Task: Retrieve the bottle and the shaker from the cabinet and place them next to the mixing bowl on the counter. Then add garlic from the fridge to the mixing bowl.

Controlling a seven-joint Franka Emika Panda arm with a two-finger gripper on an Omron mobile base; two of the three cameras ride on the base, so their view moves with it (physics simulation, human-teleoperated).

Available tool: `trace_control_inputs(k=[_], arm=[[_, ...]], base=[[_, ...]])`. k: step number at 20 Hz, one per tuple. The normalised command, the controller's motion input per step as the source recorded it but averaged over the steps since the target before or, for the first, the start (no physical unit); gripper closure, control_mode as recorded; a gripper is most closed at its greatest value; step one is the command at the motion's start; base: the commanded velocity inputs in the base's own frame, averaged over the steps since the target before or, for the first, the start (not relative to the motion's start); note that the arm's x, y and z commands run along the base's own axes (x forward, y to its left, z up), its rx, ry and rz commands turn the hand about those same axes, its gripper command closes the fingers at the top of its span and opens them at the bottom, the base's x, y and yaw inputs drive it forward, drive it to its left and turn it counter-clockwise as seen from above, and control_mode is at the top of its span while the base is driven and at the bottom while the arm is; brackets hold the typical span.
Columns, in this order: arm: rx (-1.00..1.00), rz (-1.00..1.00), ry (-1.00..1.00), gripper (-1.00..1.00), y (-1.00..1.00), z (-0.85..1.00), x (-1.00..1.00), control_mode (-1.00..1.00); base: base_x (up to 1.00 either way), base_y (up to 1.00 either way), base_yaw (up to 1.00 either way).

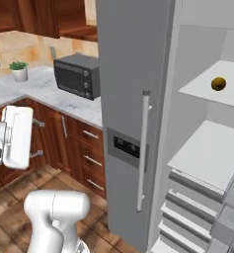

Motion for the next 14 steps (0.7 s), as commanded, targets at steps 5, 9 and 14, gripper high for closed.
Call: trace_control_inputs(k=[5,9,14], arm=[[0.00,0.00,0.00,-1.00,0.00,0.00,0.00,1.00],[0.00,0.00,0.00,-1.00,0.00,0.00,0.00,1.00],[0.00,0.00,0.00,-1.00,0.00,0.00,0.00,1.00]], base=[[-0.23,-0.41,-0.23],[-0.08,-0.43,-0.21],[0.00,-0.34,-0.18]])
